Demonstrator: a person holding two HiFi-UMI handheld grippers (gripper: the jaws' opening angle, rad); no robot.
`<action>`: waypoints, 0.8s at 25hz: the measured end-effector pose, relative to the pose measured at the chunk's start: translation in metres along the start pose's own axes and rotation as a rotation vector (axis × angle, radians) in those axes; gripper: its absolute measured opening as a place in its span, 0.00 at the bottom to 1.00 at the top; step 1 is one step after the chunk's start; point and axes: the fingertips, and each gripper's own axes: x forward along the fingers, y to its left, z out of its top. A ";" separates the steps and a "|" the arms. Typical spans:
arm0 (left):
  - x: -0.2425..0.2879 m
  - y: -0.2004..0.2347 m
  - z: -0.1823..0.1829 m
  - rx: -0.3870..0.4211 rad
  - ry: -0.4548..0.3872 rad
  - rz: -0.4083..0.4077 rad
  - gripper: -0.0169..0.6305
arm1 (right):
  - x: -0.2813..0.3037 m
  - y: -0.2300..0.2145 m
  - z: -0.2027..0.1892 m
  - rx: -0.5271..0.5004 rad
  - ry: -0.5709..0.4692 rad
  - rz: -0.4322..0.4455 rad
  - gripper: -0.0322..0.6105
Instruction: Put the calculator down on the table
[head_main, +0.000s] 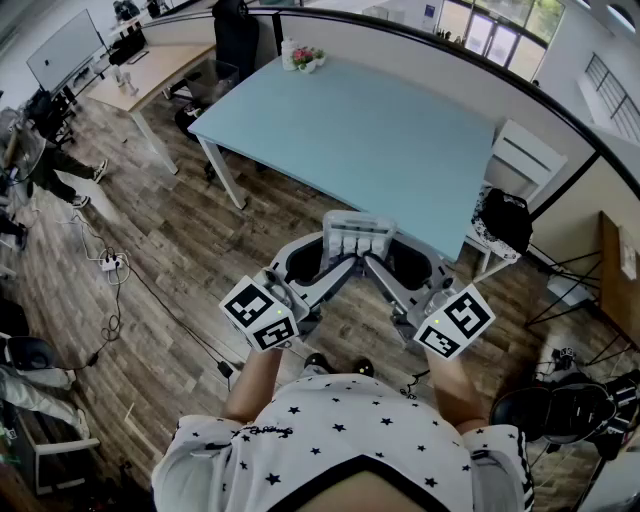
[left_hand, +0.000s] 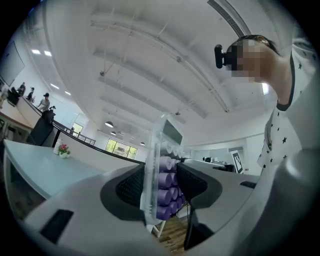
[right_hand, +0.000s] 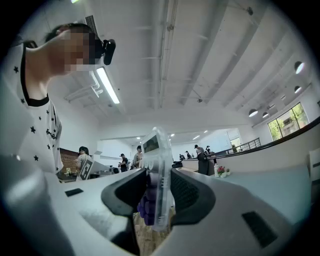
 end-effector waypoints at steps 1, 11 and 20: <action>0.001 0.000 0.001 0.002 0.000 0.000 0.35 | 0.000 -0.001 0.001 0.000 -0.001 0.000 0.28; 0.011 -0.005 0.000 -0.003 0.009 0.005 0.35 | -0.008 -0.008 0.004 0.014 -0.017 -0.008 0.29; 0.026 -0.017 -0.005 -0.008 0.021 -0.009 0.35 | -0.026 -0.017 0.008 0.020 -0.023 -0.027 0.30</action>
